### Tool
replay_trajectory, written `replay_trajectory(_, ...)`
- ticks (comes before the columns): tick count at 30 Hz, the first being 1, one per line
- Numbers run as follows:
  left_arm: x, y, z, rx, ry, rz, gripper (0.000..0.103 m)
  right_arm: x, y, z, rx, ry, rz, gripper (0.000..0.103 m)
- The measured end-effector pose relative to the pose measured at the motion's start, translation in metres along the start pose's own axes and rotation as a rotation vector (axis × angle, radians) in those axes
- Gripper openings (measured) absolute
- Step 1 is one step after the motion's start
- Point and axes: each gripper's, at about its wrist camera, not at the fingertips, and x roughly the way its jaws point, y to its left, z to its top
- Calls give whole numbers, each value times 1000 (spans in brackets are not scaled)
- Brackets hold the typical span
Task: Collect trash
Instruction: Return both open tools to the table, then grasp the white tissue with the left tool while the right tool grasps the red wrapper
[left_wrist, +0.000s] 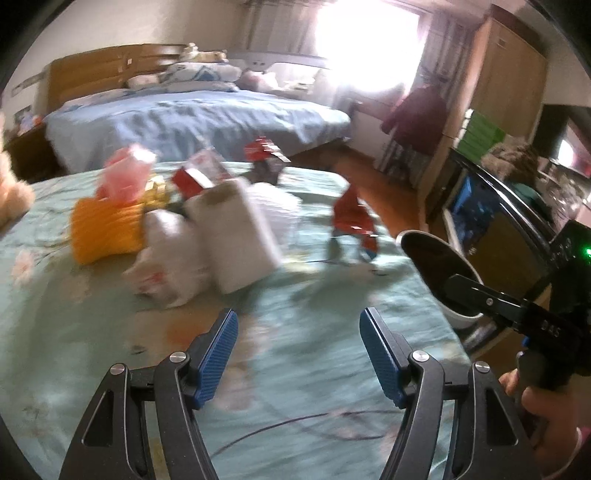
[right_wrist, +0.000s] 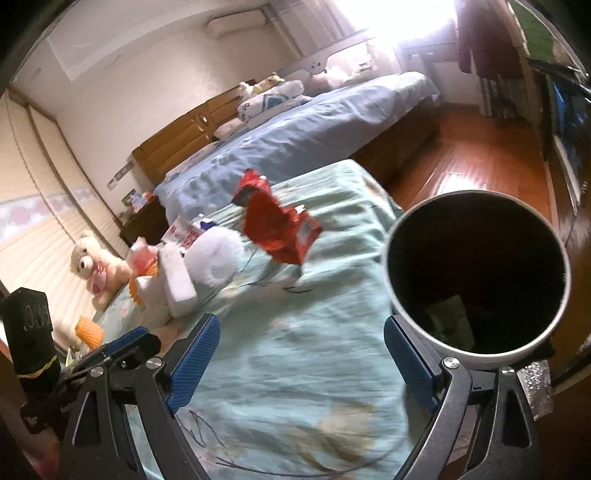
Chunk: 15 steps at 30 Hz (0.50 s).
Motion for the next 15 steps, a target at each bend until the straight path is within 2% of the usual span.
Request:
replay_trajectory(7, -15, 19, -3, -67, -1, 59, 68, 21, 16, 6, -37, 21, 5, 91)
replay_trajectory(15, -17, 31, 6, -116, -7, 94, 68, 41, 18, 26, -29, 0, 3, 91)
